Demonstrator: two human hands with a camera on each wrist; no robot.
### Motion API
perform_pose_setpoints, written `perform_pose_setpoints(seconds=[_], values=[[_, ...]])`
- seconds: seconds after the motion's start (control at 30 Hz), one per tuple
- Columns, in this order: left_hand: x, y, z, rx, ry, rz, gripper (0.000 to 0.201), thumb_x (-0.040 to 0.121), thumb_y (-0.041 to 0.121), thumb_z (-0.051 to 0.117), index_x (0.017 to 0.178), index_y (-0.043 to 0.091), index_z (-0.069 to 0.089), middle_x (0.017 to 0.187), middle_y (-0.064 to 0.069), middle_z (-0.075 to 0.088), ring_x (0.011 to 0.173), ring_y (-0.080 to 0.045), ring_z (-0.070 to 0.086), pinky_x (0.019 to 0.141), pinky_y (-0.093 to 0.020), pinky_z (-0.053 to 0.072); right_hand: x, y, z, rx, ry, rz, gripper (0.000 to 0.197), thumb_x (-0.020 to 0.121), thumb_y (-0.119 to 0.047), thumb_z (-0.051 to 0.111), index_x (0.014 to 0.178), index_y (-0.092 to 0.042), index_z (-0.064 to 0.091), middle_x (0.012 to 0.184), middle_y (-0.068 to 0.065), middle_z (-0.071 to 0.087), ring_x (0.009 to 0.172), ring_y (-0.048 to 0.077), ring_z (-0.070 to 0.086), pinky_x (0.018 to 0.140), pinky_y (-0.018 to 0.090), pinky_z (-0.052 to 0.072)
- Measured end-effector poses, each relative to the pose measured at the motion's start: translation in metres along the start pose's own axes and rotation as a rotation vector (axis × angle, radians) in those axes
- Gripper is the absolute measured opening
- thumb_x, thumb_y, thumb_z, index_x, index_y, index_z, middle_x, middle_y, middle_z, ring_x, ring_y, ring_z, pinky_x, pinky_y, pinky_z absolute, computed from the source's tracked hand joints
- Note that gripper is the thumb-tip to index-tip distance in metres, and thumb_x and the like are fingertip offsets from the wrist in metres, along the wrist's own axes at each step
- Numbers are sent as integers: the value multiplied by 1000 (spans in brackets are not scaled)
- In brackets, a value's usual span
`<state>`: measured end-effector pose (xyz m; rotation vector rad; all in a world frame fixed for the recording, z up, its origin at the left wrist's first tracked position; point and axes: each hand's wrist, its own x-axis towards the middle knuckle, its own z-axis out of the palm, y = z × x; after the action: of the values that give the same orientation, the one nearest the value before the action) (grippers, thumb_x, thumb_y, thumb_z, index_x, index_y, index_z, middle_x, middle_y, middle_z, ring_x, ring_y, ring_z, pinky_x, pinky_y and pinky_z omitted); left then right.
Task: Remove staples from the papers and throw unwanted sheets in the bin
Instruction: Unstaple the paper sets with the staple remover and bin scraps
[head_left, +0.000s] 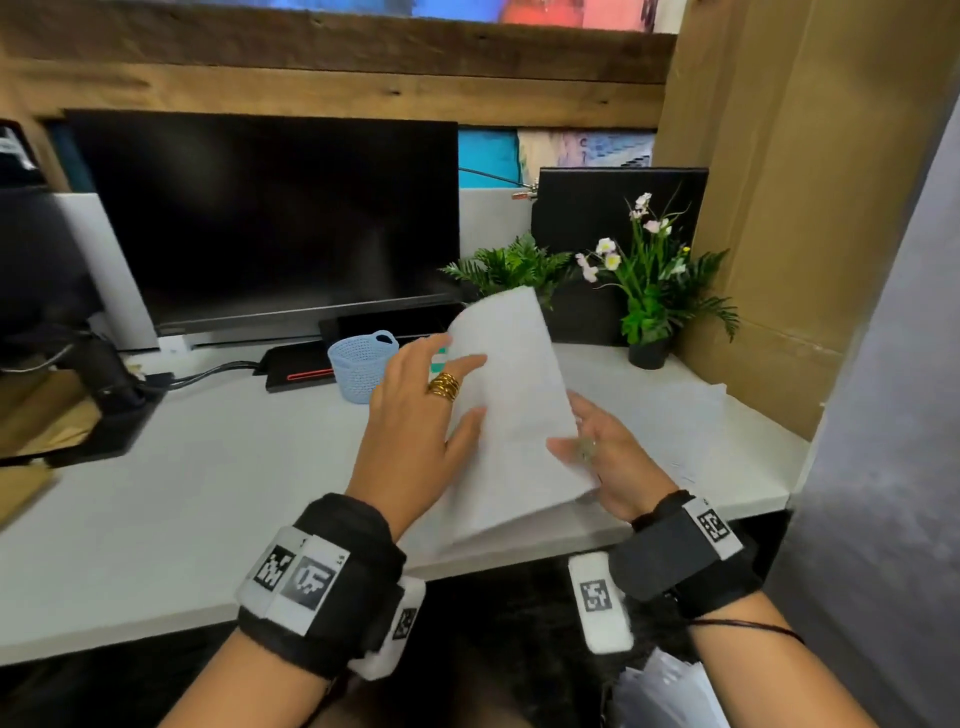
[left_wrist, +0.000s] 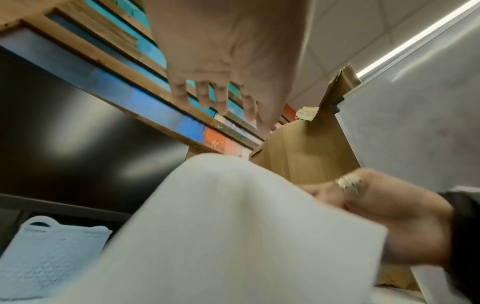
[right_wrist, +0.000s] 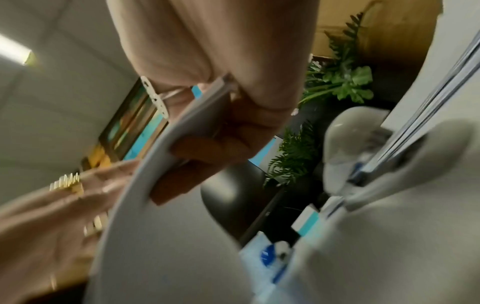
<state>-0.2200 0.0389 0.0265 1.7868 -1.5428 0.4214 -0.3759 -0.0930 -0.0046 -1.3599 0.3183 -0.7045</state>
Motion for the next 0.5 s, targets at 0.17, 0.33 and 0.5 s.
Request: perform_pose_setpoints(seconds=[0.17, 0.33, 0.5], values=[[-6, -22, 2, 152, -299, -107, 79, 79, 46, 69, 144, 33, 26, 152, 3, 12, 140, -19, 11, 112, -38, 22, -10, 39, -8, -789, 91, 92, 64, 81, 12, 49, 137, -18, 42, 121, -7, 49, 116, 12, 47, 77, 0, 35], [-3, -41, 27, 126, -359, -251, 87, 83, 54, 59, 149, 25, 12, 157, -3, 9, 143, -23, 12, 116, -44, 18, -14, 47, -18, -717, 42, 64, 63, 83, 14, 49, 133, -24, 46, 126, -10, 54, 117, 6, 50, 83, -4, 34], [5, -48, 33, -22, -364, -390, 108, 66, 67, 66, 149, 25, 11, 154, 0, 21, 140, -23, 24, 114, -52, 18, -9, 28, -16, -602, -102, 86, 58, 83, 19, 50, 121, -24, 50, 114, -16, 57, 102, -10, 57, 80, 3, 41]])
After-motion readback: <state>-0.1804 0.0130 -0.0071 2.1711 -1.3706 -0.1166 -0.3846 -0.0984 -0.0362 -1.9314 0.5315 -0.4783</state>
